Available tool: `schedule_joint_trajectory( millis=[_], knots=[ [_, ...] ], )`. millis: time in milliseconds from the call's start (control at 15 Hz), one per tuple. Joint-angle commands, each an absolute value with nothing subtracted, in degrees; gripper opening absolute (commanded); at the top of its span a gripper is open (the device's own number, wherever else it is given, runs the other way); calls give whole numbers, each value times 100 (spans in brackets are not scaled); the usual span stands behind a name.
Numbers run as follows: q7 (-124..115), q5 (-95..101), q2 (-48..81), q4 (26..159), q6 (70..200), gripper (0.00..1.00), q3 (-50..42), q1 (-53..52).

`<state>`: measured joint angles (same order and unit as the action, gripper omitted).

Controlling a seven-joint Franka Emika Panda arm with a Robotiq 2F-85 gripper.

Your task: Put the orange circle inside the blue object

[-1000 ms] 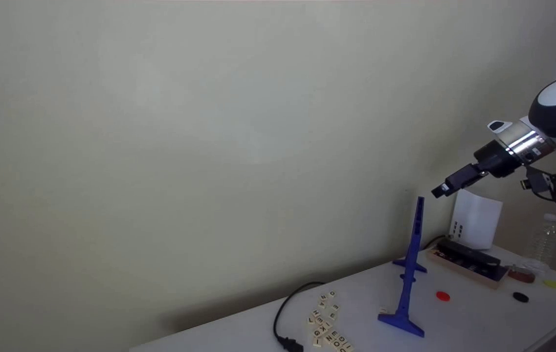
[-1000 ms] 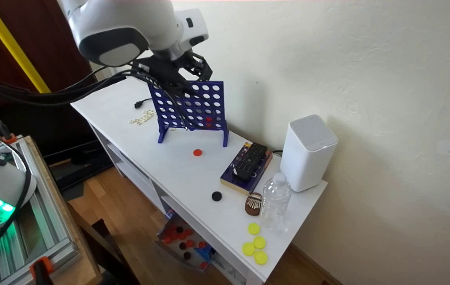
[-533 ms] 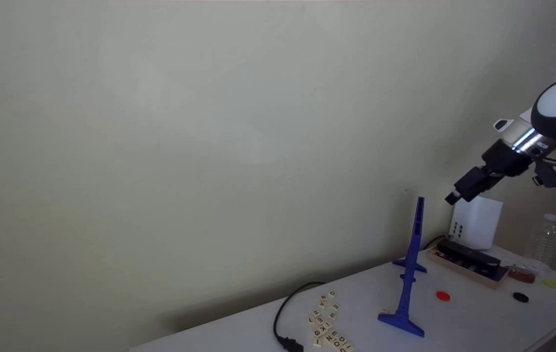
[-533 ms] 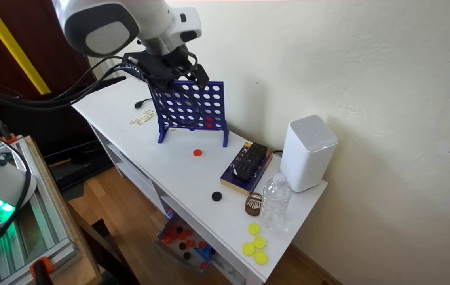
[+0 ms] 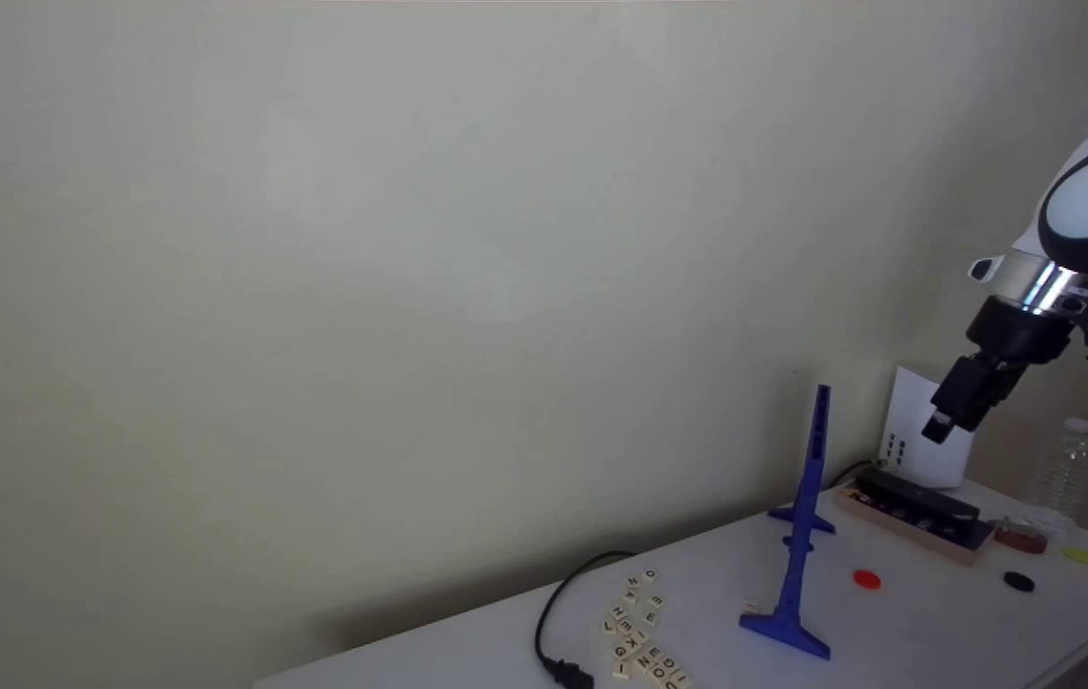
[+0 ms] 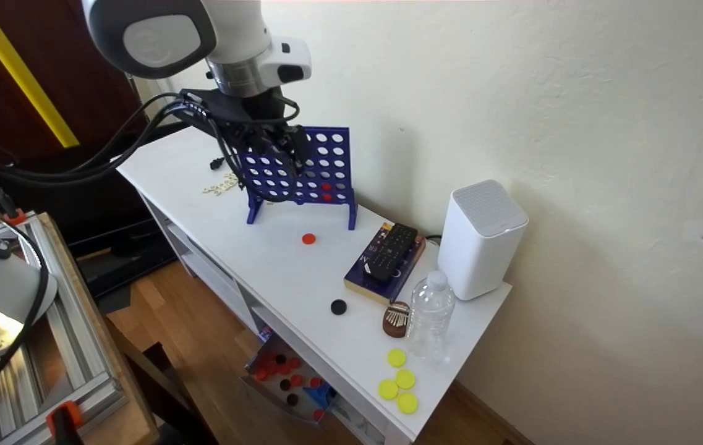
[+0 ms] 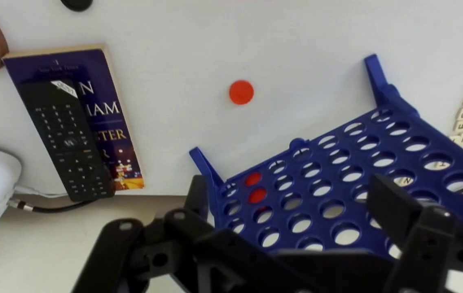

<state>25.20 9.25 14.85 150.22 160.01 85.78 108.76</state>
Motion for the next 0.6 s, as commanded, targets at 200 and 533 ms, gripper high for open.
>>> schedule_joint_trajectory(
  millis=[200,533],
  knots=[
    [2470,983,1012,14805,14807,100,8409,10826],
    [2524,929,1166,14880,14975,100,8448,10891]
  ],
)
